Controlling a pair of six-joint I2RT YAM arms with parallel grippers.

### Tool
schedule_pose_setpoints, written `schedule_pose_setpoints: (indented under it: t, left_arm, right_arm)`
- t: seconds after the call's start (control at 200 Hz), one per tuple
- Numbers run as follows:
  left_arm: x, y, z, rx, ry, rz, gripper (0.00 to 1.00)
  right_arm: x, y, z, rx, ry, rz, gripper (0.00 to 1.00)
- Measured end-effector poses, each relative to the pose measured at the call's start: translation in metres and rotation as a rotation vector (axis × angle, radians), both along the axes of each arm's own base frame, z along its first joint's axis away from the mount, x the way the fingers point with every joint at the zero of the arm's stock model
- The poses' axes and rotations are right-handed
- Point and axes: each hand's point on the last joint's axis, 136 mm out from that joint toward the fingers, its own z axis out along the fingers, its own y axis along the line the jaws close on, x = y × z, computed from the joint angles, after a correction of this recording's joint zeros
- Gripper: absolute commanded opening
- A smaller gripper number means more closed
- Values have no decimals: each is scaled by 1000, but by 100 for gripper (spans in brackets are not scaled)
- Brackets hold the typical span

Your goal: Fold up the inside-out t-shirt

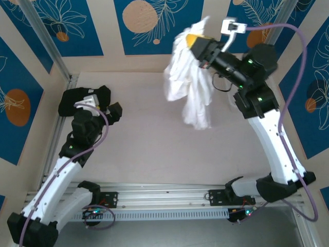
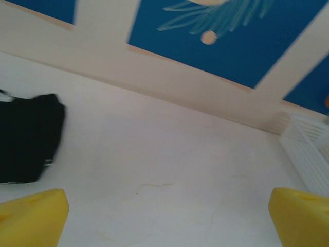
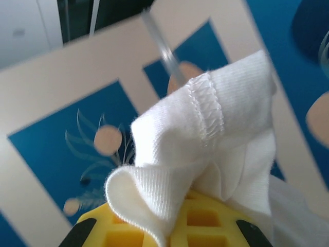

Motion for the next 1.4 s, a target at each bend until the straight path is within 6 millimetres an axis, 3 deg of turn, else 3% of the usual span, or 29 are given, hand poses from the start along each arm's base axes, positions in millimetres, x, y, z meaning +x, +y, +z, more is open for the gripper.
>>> schedule_pose_setpoints:
  t: [0.105, 0.215, 0.32, 0.415, 0.495, 0.555, 0.695, 0.8, 0.97, 1.08, 1.22, 1.285, 1.395]
  left_arm:
    - [-13, 14, 11, 12, -33, 49, 100]
    - [-19, 12, 12, 5, -41, 27, 97]
    - [-17, -6, -6, -5, -6, -65, 96]
    - [-10, -30, -44, -10, 91, -175, 96]
    - [-5, -46, -79, -6, 194, -250, 97]
    - [-2, -53, -106, 11, 281, -282, 97]
    - [6, -52, -156, 79, 425, -271, 96]
    - [12, -40, -188, 134, 517, -222, 94]
    - [27, -9, -227, 172, 639, -121, 83]
    - [36, 5, -248, 163, 698, -83, 65]
    - [42, 6, -270, 141, 770, -87, 18]
    - [48, 3, -263, 118, 755, -100, 7]
    - [59, -6, -233, 79, 675, -134, 3]
  right_arm:
    - [29, 28, -55, -111, 145, 59, 4]
    - [69, 26, -136, -229, 341, 24, 18]
    - [114, -12, -236, -349, 575, -105, 49]
    - [153, -67, -324, -492, 756, -303, 54]
    - [152, -99, -382, -627, 858, -410, 56]
    - [133, -96, -410, -712, 889, -400, 57]
    - [80, -36, -435, -787, 861, -211, 57]
    - [48, 12, -449, -801, 823, -56, 58]
    - [27, 54, -477, -859, 805, 43, 58]
    - [22, 64, -503, -900, 831, 66, 51]
    - [25, 63, -527, -949, 854, 50, 6]
    - [29, 61, -526, -963, 842, 35, 0]
    - [38, 54, -501, -953, 778, 0, 0]
